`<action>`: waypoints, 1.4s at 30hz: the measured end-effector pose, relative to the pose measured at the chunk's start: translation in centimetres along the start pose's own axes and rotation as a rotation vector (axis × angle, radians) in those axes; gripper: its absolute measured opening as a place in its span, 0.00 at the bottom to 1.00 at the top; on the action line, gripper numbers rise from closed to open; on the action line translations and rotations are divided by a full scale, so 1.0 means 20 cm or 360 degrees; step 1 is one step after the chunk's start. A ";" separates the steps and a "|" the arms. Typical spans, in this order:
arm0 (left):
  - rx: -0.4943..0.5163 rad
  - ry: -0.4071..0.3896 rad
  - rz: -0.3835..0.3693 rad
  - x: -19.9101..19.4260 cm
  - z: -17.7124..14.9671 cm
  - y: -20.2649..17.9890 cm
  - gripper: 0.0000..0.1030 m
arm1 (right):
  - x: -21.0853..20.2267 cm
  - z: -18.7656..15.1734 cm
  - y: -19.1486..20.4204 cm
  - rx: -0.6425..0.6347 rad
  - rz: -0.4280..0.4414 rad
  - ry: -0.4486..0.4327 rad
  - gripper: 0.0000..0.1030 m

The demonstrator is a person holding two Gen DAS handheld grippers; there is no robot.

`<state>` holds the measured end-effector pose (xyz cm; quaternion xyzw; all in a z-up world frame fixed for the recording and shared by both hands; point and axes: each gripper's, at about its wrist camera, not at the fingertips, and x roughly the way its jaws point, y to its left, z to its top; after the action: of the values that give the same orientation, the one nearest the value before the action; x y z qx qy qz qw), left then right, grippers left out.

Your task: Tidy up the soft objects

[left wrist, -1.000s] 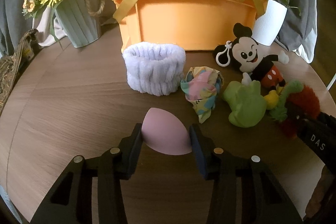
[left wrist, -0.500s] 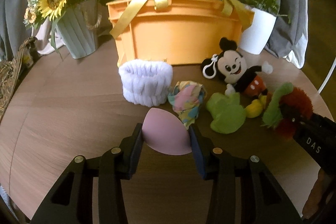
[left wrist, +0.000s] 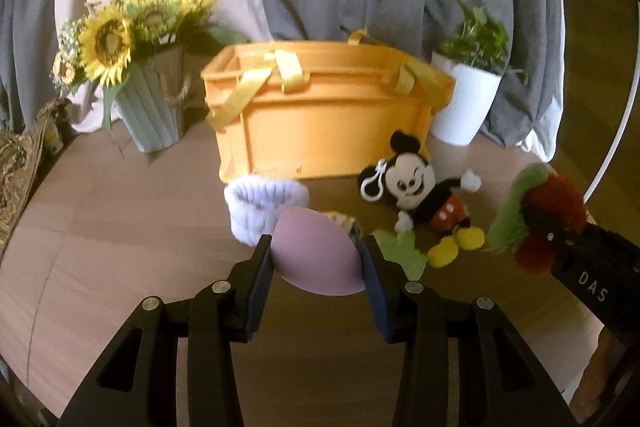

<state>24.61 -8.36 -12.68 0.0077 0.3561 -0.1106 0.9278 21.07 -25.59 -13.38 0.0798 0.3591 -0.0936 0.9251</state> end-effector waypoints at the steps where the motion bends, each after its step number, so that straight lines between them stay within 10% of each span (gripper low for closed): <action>1: 0.0000 -0.0011 -0.0005 -0.01 0.01 0.00 0.41 | -0.02 0.01 0.00 0.0003 0.0007 -0.0011 0.41; 42: -0.0005 -0.0511 -0.0052 -0.32 0.54 0.18 0.41 | -0.30 0.50 0.27 0.0027 0.0187 -0.0466 0.41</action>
<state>27.90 -4.52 -0.69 -0.0173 0.2035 -0.1249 0.9709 24.45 -21.91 -1.58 0.0940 0.2144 -0.0531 0.9708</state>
